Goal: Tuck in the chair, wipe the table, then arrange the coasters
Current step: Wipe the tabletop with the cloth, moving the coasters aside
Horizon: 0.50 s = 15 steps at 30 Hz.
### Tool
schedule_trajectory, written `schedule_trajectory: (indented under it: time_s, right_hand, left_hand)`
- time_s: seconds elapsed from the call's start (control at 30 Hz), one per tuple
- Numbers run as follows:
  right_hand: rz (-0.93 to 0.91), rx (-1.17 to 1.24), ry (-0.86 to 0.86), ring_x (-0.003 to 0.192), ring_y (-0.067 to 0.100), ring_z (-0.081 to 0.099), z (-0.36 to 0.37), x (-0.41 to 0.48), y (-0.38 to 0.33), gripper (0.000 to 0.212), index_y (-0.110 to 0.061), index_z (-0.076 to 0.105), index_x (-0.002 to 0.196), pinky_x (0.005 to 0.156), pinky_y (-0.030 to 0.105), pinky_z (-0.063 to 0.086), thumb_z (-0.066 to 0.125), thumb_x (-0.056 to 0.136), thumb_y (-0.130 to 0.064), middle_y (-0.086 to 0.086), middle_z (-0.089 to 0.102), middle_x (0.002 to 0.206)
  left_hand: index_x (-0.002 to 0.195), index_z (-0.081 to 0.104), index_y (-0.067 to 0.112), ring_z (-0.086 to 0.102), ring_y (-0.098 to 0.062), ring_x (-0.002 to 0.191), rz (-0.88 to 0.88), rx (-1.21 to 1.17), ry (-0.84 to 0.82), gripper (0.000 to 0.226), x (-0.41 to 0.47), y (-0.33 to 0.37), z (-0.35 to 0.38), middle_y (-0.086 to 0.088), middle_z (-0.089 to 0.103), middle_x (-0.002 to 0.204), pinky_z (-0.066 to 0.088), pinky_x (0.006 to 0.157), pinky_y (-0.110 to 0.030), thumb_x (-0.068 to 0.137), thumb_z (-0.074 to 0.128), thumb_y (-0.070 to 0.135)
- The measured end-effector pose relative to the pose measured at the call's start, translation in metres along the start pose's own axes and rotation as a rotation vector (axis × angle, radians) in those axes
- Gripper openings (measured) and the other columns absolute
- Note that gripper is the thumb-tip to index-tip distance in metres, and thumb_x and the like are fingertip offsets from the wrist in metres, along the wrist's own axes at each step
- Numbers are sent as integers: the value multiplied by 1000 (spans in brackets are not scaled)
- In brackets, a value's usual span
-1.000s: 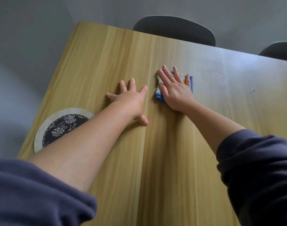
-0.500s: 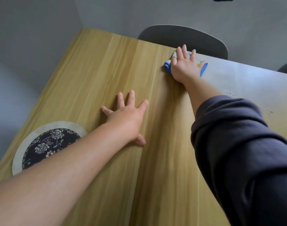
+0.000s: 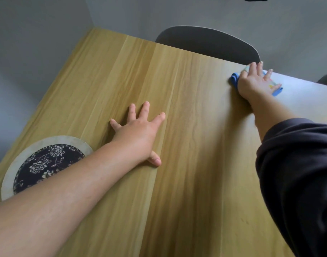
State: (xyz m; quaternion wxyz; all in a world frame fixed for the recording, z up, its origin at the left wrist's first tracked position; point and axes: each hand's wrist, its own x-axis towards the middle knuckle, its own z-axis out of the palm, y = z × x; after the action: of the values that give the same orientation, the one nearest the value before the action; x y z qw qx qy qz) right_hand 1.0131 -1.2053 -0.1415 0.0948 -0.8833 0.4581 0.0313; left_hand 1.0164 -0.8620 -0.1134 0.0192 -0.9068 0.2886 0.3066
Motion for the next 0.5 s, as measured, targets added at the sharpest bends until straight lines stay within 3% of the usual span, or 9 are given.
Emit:
schedule_trajectory:
  time_s: [0.2, 0.43, 0.5]
  right_hand:
    - [117, 20, 17, 151, 28, -5, 5, -21, -28, 59, -23, 7, 157, 113, 68, -3, 14, 101, -38, -7, -4, 165]
    - [-505, -4, -32, 151, 24, -8, 32, -120, -60, 59, -27, 10, 156, 113, 65, -8, 17, 100, -41, -9, -1, 165]
    - [-551, -31, -51, 151, 23, -9, 32, -122, -46, 58, -29, 10, 156, 115, 63, -8, 17, 100, -42, -11, -2, 164]
  left_hand:
    - [145, 3, 47, -22, -37, 142, -8, -9, -7, 132, 0, 3, -2, 1, -28, 154, 10, 98, -78, 45, 89, 50]
    - [147, 3, 45, -19, -34, 143, -20, 1, -2, 128, -13, 7, -10, 2, -25, 156, 14, 102, -75, 51, 87, 50]
    - [147, 2, 45, -18, -33, 144, -19, 11, -4, 127, -15, 7, -12, 2, -25, 156, 15, 103, -74, 53, 86, 52]
